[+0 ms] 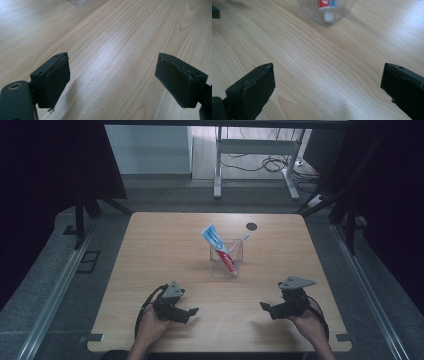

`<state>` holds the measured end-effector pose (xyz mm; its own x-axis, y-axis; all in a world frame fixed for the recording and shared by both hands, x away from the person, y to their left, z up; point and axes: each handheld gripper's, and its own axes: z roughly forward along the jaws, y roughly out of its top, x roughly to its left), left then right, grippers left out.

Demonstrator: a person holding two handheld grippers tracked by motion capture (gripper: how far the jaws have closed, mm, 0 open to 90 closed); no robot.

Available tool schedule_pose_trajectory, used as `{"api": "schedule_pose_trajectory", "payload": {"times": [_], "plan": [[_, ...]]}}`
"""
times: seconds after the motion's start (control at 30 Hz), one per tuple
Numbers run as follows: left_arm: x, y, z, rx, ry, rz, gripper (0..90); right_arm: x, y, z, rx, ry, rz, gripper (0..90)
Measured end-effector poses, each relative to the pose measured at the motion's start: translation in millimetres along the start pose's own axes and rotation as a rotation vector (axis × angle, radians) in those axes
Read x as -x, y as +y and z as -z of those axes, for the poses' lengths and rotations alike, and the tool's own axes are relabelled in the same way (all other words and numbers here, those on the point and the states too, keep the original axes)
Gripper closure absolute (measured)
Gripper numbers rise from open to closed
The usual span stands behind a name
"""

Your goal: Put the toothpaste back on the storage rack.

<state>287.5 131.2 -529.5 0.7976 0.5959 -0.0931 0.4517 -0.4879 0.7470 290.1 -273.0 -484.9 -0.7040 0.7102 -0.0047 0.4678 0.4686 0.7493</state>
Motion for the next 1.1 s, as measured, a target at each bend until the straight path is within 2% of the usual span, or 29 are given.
{"api": "schedule_pose_trajectory", "payload": {"times": [0.33, 0.53, 0.8, 1.1], "plan": [[-0.2, -0.7, -0.8, -0.007, 0.004, 0.004, 12.8, 4.2, -21.7, -9.1, -0.001, -0.008, -0.022, 0.0], [0.5, -1.0, -1.7, -0.019, 0.013, 0.002, 12.9, 4.0, -33.6, -16.8, -0.027, -0.007, -0.008, 0.0], [1.2, -1.9, -3.7, -0.036, 0.021, 0.0, 12.9, 5.2, -41.6, -20.6, -0.04, -0.009, -0.001, 0.0], [0.5, -1.1, -4.2, -0.041, 0.026, 0.003, 12.9, 6.1, -48.7, -26.5, -0.088, 0.007, -0.001, 0.0]]}}
